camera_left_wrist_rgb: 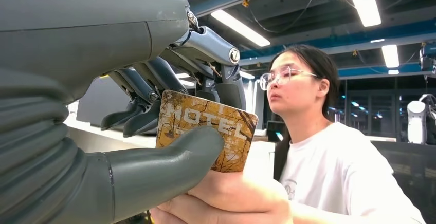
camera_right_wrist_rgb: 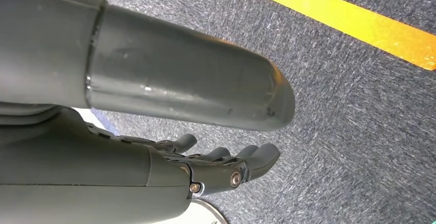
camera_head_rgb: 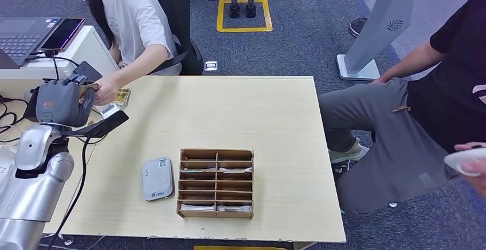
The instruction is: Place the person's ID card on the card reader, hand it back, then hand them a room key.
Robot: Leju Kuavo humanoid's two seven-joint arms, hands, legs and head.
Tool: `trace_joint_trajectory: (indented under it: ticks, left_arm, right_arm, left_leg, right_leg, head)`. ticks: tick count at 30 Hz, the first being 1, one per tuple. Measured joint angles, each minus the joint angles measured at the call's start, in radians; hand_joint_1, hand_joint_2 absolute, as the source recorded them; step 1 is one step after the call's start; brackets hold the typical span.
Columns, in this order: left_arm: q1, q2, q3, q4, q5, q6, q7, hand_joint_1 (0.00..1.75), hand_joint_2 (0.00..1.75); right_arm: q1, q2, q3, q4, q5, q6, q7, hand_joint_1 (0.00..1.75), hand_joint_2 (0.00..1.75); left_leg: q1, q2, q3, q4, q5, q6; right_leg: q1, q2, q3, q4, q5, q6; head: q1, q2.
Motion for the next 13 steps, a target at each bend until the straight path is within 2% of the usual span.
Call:
trace_joint_trajectory:
  ticks: [3, 7, 10, 13]
  left_arm:
    - [-0.001, -0.003, -0.006, 0.003, 0.037, -0.003, -0.009, 0.0, 1.75]
    - [0.003, -0.002, -0.008, 0.004, 0.074, 0.008, -0.019, 0.0, 1.75]
    - [0.027, 0.011, 0.006, 0.002, 0.098, 0.06, -0.005, 0.0, 1.75]
    - [0.073, 0.023, 0.055, 0.001, 0.152, 0.125, 0.001, 0.0, 1.75]
  right_arm:
    - [0.0, 0.0, -0.001, 0.0, 0.0, -0.001, 0.0, 0.0, 0.0]
    - [0.0, 0.0, -0.003, 0.0, -0.001, -0.005, -0.003, 0.0, 0.0]
    - [0.003, 0.0, -0.008, 0.0, -0.008, -0.012, -0.007, 0.0, 0.0]
    - [0.009, 0.0, -0.015, 0.0, -0.018, -0.023, -0.009, 0.0, 0.0]
  left_leg:
    - [0.0, 0.0, 0.0, 0.0, 0.0, 0.0]
    - [0.0, 0.0, 0.0, 0.0, 0.0, 0.0]
    - [0.0, 0.0, -0.001, 0.0, 0.0, 0.0]
    - [0.0, 0.001, -0.001, -0.001, 0.0, 0.0]
  right_leg:
    - [0.0, 0.0, 0.0, 0.0, 0.0, 0.0]
    - [0.0, 0.0, 0.0, 0.0, 0.0, 0.0]
    - [0.0, 0.0, 0.0, 0.0, 0.0, 0.0]
    - [0.0, 0.001, 0.0, 0.001, 0.0, 0.0]
  head:
    - [0.0, 0.0]
    - [0.0, 0.0]
    - [0.0, 0.0]
    - [0.0, 0.0]
